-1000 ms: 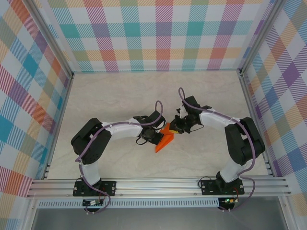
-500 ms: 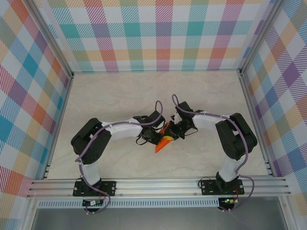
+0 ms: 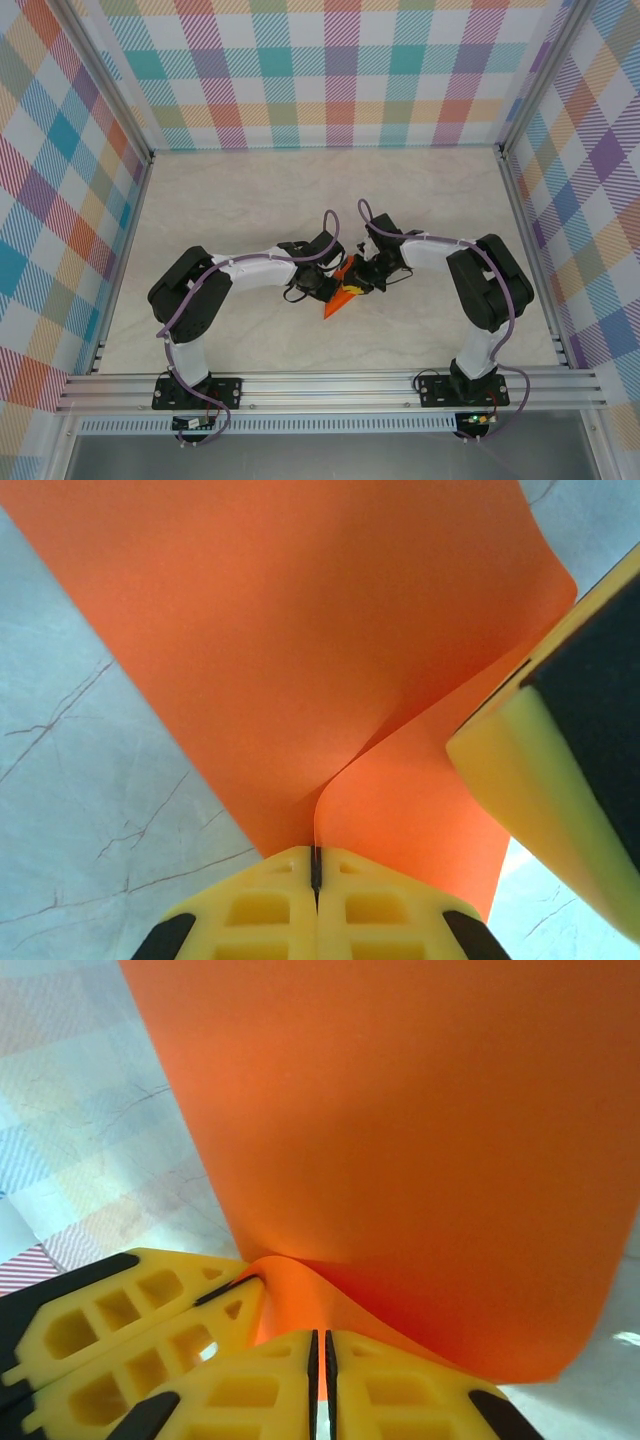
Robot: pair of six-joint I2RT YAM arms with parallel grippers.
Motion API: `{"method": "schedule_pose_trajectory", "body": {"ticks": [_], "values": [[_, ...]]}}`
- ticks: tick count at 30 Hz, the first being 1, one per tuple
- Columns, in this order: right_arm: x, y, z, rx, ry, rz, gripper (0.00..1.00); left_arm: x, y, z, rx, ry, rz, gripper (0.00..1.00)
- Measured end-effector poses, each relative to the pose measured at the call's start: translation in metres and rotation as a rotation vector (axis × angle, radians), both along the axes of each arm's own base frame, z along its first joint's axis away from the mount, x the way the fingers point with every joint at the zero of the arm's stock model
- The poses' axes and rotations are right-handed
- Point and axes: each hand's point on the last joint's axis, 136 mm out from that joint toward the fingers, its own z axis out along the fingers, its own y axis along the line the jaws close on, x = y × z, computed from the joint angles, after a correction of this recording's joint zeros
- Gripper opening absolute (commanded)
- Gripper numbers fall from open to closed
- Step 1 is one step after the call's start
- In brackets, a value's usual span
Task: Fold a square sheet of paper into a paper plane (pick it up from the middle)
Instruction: Third fold the triangle at the center of the table.
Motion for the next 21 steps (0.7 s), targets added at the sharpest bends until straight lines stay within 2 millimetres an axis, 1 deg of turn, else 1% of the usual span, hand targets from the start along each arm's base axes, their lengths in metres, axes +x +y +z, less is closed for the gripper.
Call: {"method": "schedule_pose_trajectory", "body": {"ticks": [4,11,16,21], "values": [[-0.009,-0.009,-0.012,-0.036,0.017,-0.001,0.13,-0.001,-0.001,0.0,-0.008,0.007,-0.003,0.0],[-0.011,-0.009,-0.014,-0.035,0.019,-0.001,0.12,-0.002,-0.002,0.0,-0.011,0.013,-0.006,0.0],[-0.009,-0.009,-0.01,-0.028,0.007,-0.007,0.13,-0.003,-0.002,-0.001,-0.01,0.014,-0.006,0.0],[-0.004,-0.006,0.003,-0.007,-0.027,-0.022,0.12,-0.003,-0.002,-0.001,-0.01,0.014,-0.006,0.0]]}}
